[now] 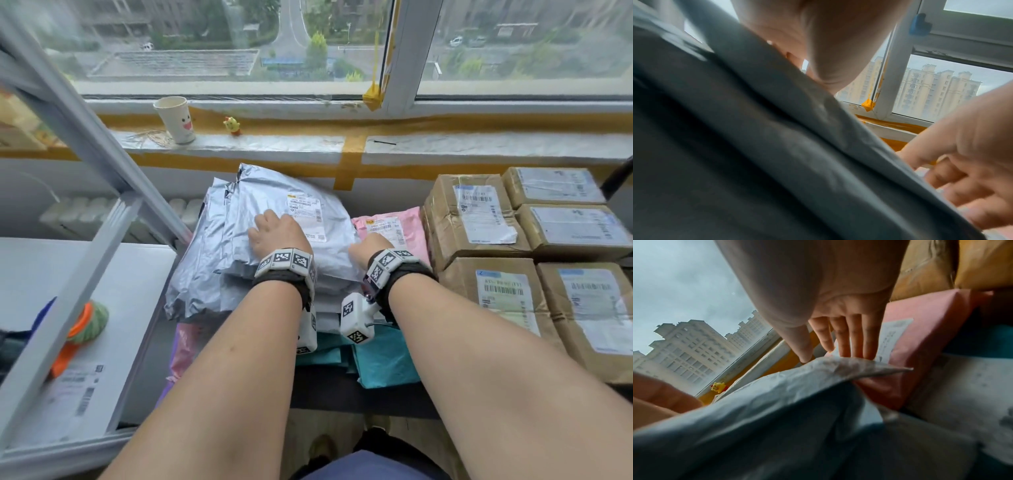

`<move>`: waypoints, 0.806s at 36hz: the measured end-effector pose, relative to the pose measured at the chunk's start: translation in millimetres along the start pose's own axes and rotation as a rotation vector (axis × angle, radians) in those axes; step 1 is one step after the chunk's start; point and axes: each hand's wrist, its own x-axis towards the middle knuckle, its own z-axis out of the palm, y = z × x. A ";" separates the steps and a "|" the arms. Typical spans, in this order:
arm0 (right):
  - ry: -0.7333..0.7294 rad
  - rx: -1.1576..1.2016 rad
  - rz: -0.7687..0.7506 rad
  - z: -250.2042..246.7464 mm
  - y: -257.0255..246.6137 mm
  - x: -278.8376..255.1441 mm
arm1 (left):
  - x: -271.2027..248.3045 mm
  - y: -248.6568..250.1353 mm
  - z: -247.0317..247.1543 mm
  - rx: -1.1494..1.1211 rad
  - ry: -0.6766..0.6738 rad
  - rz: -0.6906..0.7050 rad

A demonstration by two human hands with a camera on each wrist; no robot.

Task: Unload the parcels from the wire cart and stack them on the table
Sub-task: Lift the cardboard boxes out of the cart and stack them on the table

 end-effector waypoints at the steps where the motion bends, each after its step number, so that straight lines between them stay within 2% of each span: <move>1: -0.010 0.012 0.011 4.5 -2.0 -2.7 | 0.6 -5.2 1.5 0.017 0.024 -0.020; 4: -0.017 0.057 0.048 14.6 -7.7 -10.0 | 3.4 -19.5 5.1 0.040 0.028 -0.133; 9: -0.026 0.225 0.133 23.9 -16.5 -15.6 | 6.2 -42.2 7.2 -0.071 -0.033 -0.314; 12: -0.045 0.229 0.146 28.7 -22.1 -16.4 | 1.2 -52.8 3.3 -0.139 -0.031 -0.318; 22: -0.057 0.028 0.076 37.6 -34.6 -33.9 | -18.0 -79.0 -11.8 -0.346 -0.012 -0.288; 26: -0.037 0.134 0.129 43.0 -35.1 -40.2 | -28.6 -93.0 -13.7 -0.352 -0.002 -0.310; 29: -0.090 0.246 0.125 54.2 -33.3 -43.9 | -32.0 -110.9 -9.8 -0.329 -0.031 -0.341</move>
